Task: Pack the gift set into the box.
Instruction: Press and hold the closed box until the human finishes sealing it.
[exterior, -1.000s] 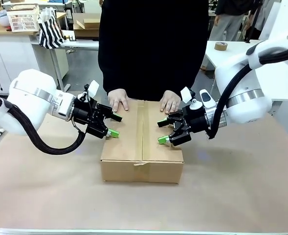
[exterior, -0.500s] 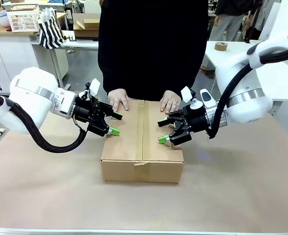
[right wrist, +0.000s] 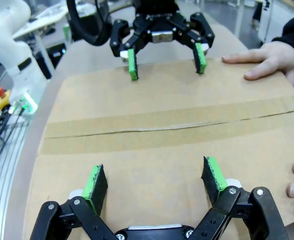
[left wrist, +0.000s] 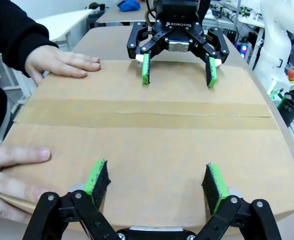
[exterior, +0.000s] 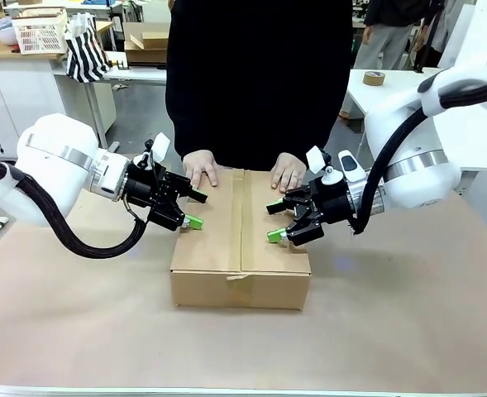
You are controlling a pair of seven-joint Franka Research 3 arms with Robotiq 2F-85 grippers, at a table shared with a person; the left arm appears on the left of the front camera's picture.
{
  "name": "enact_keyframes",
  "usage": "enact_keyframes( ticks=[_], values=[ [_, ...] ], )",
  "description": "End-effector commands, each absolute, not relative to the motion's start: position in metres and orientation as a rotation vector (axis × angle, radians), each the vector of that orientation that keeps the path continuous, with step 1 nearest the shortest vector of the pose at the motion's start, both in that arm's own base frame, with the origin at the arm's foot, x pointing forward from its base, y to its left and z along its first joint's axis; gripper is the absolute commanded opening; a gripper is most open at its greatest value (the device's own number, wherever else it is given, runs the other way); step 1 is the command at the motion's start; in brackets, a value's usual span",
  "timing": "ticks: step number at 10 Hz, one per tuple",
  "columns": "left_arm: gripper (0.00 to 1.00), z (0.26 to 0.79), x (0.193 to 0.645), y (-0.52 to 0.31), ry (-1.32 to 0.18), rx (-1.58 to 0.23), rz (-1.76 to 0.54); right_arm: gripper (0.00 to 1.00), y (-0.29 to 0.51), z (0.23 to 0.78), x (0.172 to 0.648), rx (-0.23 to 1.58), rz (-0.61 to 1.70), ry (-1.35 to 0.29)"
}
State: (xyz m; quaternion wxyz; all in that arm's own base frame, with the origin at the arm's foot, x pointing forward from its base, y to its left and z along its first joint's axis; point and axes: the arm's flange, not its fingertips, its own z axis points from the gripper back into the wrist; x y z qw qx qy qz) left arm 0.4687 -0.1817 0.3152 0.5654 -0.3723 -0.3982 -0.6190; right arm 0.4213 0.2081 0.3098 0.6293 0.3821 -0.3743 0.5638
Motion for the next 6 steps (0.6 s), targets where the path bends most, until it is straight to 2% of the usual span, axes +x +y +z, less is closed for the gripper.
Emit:
enact_keyframes(
  ticks=[1, 6],
  values=[
    [1.0, 0.3126, 0.4664, -0.1811, -0.93, -0.887, -1.46, 1.0, 0.2079, 0.3073, 0.4203, 0.87, 1.289, -0.851],
    [1.0, 0.3126, 0.4664, -0.1811, -0.93, -0.887, -1.46, 1.0, 0.2079, 0.3073, 0.4203, 0.87, 1.289, -0.851]
  ],
)
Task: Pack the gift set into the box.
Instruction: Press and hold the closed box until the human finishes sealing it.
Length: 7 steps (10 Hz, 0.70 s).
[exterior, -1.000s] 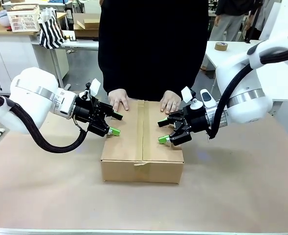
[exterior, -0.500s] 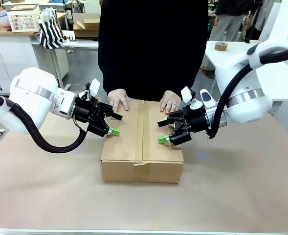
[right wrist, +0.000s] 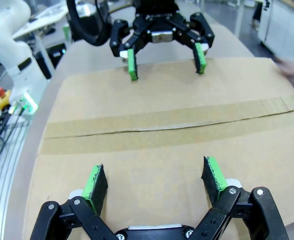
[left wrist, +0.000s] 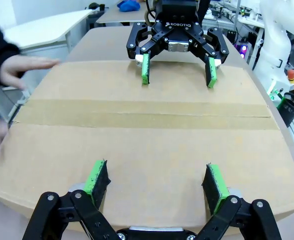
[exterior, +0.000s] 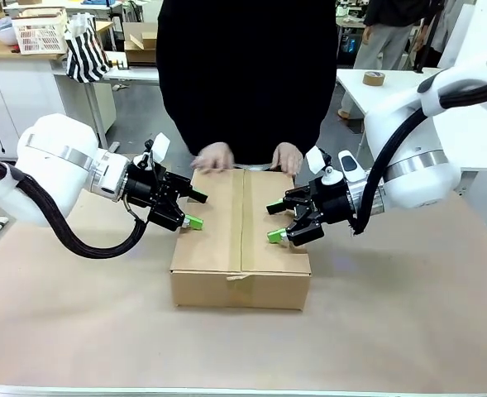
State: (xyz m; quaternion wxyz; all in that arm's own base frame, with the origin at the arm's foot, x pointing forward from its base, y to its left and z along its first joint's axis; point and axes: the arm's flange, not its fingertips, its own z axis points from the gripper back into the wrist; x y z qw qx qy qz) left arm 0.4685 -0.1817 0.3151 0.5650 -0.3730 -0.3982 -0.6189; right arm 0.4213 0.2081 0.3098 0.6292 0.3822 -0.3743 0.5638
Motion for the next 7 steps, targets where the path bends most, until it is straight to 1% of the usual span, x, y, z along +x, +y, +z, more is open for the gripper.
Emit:
enact_keyframes(
  ticks=[1, 7],
  values=[
    [1.0, 0.3126, 0.4664, -0.1811, -0.93, -0.887, -1.46, 1.0, 0.2079, 0.3073, 0.4203, 0.87, 1.289, -0.851],
    [1.0, 0.3126, 0.4664, -0.1811, -0.93, -0.887, -1.46, 1.0, 0.2079, 0.3073, 0.4203, 0.87, 1.289, -0.851]
  ],
)
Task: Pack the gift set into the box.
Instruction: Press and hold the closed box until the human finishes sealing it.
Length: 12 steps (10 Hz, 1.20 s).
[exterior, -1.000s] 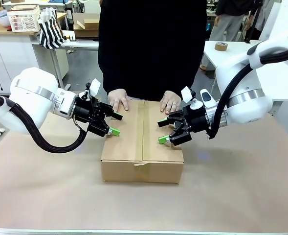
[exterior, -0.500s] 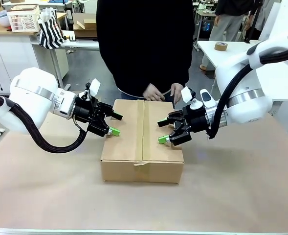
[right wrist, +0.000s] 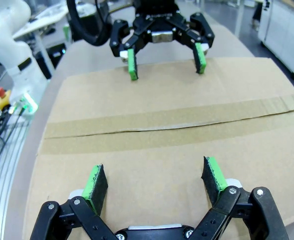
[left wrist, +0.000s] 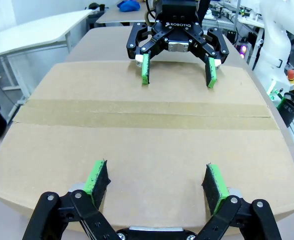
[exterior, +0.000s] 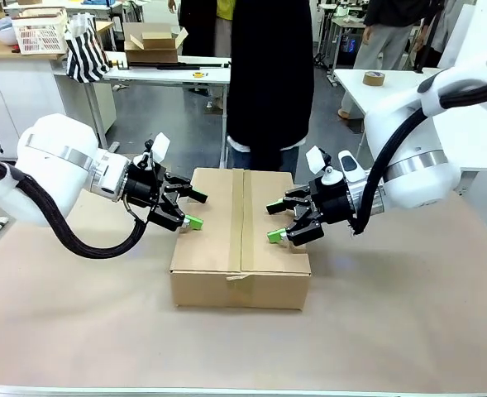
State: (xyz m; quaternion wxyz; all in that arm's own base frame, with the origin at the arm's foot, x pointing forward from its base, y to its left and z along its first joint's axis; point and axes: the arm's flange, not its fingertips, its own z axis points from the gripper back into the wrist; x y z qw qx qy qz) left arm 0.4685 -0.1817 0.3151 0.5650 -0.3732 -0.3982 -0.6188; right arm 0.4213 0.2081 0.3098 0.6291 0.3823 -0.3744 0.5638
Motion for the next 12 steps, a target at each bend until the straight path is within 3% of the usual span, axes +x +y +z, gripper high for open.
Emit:
enact_keyframes(
  ticks=[1, 12],
  values=[
    [1.0, 0.3126, 0.4664, -0.1811, -0.93, -0.887, -1.46, 1.0, 0.2079, 0.3073, 0.4203, 0.87, 1.289, -0.851],
    [1.0, 0.3126, 0.4664, -0.1811, -0.93, -0.887, -1.46, 1.0, 0.2079, 0.3073, 0.4203, 0.87, 1.289, -0.851]
  ],
)
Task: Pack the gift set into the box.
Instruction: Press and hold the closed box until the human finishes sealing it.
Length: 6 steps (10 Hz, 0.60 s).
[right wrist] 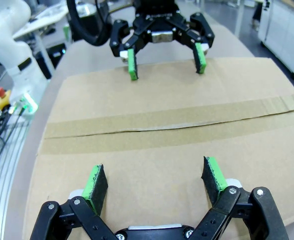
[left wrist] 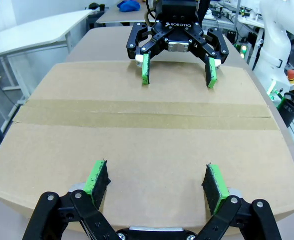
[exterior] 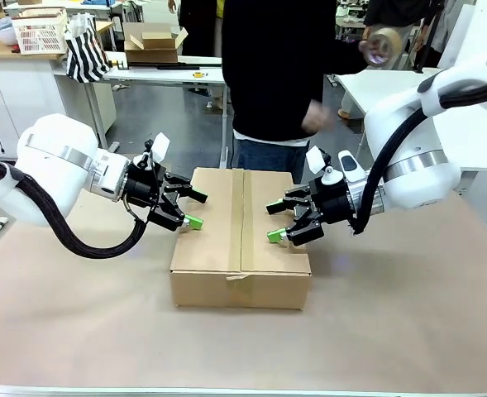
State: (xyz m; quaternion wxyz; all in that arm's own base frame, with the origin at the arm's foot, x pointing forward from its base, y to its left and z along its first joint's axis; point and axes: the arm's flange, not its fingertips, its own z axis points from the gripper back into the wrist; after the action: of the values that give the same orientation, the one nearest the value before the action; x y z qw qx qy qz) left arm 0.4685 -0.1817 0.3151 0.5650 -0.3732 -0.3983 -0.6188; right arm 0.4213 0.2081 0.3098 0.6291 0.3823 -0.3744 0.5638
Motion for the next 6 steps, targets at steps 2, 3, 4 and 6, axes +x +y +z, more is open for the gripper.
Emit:
enact_keyframes(
  ticks=[2, 3, 4, 6],
  values=[
    [1.0, 0.3126, 0.4664, -0.1811, -0.93, -0.887, -1.46, 1.0, 0.2079, 0.3073, 0.4203, 0.87, 1.289, -0.851],
    [1.0, 0.3126, 0.4664, -0.1811, -0.93, -0.887, -1.46, 1.0, 0.2079, 0.3073, 0.4203, 0.87, 1.289, -0.851],
    [1.0, 0.3126, 0.4664, -0.1811, -0.93, -0.887, -1.46, 1.0, 0.2079, 0.3073, 0.4203, 0.87, 1.289, -0.851],
    [1.0, 0.3126, 0.4664, -0.1811, -0.93, -0.887, -1.46, 1.0, 0.2079, 0.3073, 0.4203, 0.87, 1.289, -0.851]
  ],
)
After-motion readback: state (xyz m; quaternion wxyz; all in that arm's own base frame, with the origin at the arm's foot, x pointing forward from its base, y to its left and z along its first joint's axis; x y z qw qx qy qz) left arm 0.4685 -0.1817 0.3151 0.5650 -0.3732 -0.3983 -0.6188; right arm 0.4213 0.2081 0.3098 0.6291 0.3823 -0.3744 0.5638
